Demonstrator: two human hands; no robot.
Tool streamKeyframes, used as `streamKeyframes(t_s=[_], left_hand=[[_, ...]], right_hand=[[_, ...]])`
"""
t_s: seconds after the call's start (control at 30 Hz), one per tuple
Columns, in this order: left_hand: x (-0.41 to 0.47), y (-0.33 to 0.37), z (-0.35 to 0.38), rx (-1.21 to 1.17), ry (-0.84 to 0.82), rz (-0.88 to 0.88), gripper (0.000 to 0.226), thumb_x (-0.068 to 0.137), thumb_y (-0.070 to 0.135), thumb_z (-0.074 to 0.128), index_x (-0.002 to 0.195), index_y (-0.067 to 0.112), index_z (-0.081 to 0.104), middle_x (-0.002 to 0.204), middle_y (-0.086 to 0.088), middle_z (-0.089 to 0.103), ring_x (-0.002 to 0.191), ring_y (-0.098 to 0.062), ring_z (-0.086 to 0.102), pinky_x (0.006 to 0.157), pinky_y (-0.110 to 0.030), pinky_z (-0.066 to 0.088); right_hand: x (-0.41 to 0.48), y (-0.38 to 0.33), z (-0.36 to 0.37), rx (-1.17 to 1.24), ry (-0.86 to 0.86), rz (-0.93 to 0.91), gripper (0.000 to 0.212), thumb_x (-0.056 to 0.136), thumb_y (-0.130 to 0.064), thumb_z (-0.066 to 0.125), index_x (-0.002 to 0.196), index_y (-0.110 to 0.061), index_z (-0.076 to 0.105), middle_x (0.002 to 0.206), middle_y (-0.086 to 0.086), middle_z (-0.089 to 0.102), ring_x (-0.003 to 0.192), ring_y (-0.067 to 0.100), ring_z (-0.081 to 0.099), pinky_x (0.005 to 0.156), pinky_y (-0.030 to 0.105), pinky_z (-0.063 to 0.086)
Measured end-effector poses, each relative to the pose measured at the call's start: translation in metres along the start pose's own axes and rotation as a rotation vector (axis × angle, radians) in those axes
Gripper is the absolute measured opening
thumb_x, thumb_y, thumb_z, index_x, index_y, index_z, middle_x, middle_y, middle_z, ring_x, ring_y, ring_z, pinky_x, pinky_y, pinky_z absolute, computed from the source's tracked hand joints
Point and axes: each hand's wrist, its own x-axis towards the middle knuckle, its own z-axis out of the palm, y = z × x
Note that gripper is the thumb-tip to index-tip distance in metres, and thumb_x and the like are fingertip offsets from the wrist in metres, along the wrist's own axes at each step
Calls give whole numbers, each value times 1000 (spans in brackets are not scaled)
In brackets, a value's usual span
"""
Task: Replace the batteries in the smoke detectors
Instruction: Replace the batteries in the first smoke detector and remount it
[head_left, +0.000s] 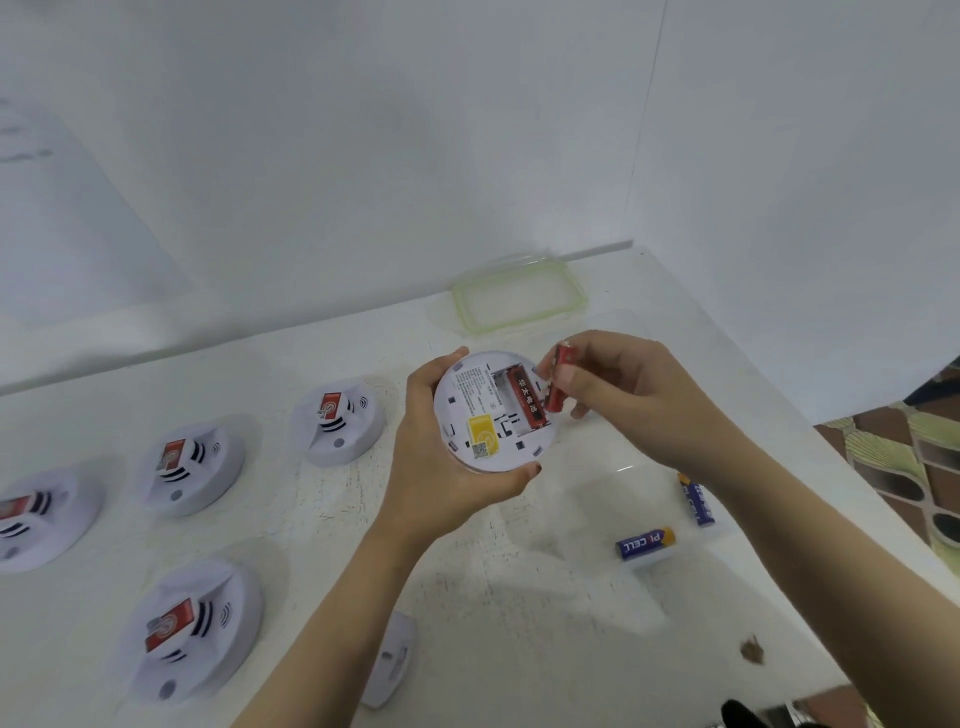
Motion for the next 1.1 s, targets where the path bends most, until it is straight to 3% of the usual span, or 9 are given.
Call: streamKeyframes(t_s=[0.1, 0.2, 0.33, 0.43, 0.6, 0.8, 0.93, 1.1], left_hand=[[-8, 2, -2, -10, -7, -2, 89, 47, 13, 87, 119, 26, 36, 108, 38, 50, 108, 6, 55, 79, -9, 48], [-17, 4, -6, -2, 3, -1, 90, 47, 10, 87, 119, 28, 35, 108, 38, 50, 108, 5, 55, 79, -10, 48], [-28, 7, -15, -11, 14, -4, 91, 47, 17, 89, 119, 29, 35, 109, 36, 51, 108, 2, 56, 80, -11, 49], [-37, 9, -25, -9, 23, -6, 88, 47, 25, 86, 120, 29, 35, 109, 35, 51, 108, 2, 56, 81, -11, 48], [-51, 5, -44, -2, 48, -24, 91, 48, 9, 88, 119, 27, 35, 108, 32, 55, 105, 0, 60, 80, -14, 50], [-64, 3, -66, -9, 116, -28, 88, 48, 25, 85, 119, 31, 35, 109, 36, 54, 106, 1, 60, 81, -14, 51], [-74, 0, -75, -19, 113, -44, 88, 48, 22, 85, 120, 33, 35, 111, 33, 55, 106, -1, 61, 79, -17, 53], [-82, -3, -84, -7, 83, -46, 89, 50, 20, 86, 122, 31, 34, 114, 30, 55, 108, -3, 60, 80, -17, 52]], right_hand=[[-6, -2, 11, -48, 42, -77, 22, 86, -15, 61, 105, -23, 66, 84, -1, 68, 79, 18, 64, 71, 29, 53], [-14, -5, 21, -11, 58, -121, 30, 86, -4, 62, 108, -26, 59, 78, 6, 68, 76, 25, 63, 72, 33, 51], [-21, -9, 36, -65, 58, -198, 26, 84, 4, 61, 96, -19, 59, 71, -6, 70, 68, 8, 64, 64, 18, 46], [-24, -10, 48, -158, 71, -274, 20, 80, -2, 65, 90, -18, 60, 78, -11, 70, 75, 8, 66, 64, 19, 47], [-32, -2, 70, -460, 63, -528, 12, 82, -12, 65, 93, -17, 67, 84, -5, 69, 80, 12, 63, 69, 33, 50], [-42, 6, 92, -528, 13, -659, 10, 86, -15, 65, 91, -12, 72, 95, -4, 72, 96, 9, 65, 77, 29, 53], [-43, 10, 106, -516, 25, -617, 12, 85, -15, 62, 91, -14, 73, 97, -6, 71, 99, 6, 62, 80, 27, 51], [-44, 10, 121, -394, 13, -444, 8, 81, -25, 65, 89, -26, 69, 133, -6, 53, 125, 12, 46, 100, 29, 38]])
